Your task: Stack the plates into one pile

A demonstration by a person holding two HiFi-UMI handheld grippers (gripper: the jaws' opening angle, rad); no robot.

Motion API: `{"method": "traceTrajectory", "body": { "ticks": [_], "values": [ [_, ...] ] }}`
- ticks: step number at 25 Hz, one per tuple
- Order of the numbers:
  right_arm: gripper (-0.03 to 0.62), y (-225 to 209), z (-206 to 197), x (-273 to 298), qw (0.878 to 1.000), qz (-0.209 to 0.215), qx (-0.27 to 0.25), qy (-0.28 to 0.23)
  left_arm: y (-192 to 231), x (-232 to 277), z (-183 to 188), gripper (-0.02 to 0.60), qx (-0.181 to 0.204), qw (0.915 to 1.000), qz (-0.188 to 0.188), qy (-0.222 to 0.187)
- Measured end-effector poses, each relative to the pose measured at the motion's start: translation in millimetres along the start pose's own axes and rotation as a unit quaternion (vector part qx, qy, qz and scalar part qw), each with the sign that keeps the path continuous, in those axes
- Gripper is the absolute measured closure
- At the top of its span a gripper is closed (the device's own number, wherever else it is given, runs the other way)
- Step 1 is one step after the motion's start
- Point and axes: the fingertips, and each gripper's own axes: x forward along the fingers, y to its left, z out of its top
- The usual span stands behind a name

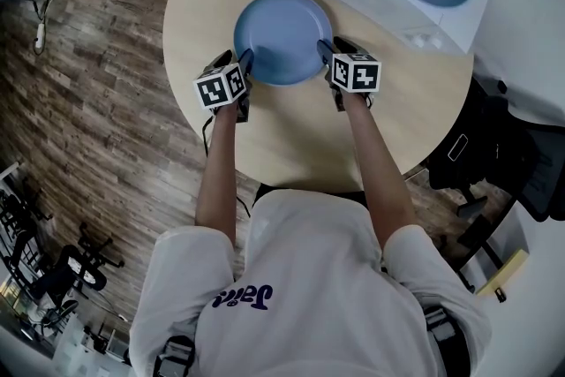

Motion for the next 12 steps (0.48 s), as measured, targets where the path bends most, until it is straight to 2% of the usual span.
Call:
{"method": "traceTrajectory", "body": {
  "ticks": [3, 6, 7, 10, 12],
  "values": [
    [0.407, 1, -5, 5, 1.000, 0.006, 0.013, 0.002, 1, 7, -2, 0.350, -0.003, 0.9999, 0.008, 0.006],
    [0.460, 3, -11, 8, 1.000, 0.011, 0.024, 0.006, 5, 10, -4, 0.354, -0.002, 0.9997, 0.024, 0.008],
    [0.471, 4, -13, 8, 1.000, 0.012, 0.028, 0.005, 7, 10, -5, 0.364, 0.002, 0.9995, 0.030, 0.009],
    [0.487, 6, -13, 9, 0.999, 0.014, 0.038, -0.002, 8, 10, -5, 0.454, 0.016, 0.9992, 0.036, 0.007],
    [0.494, 5, -14, 10, 0.998, 0.018, 0.055, -0.005, 8, 12, -5, 0.470, 0.004, 0.9995, 0.033, 0.005]
  ]
}}
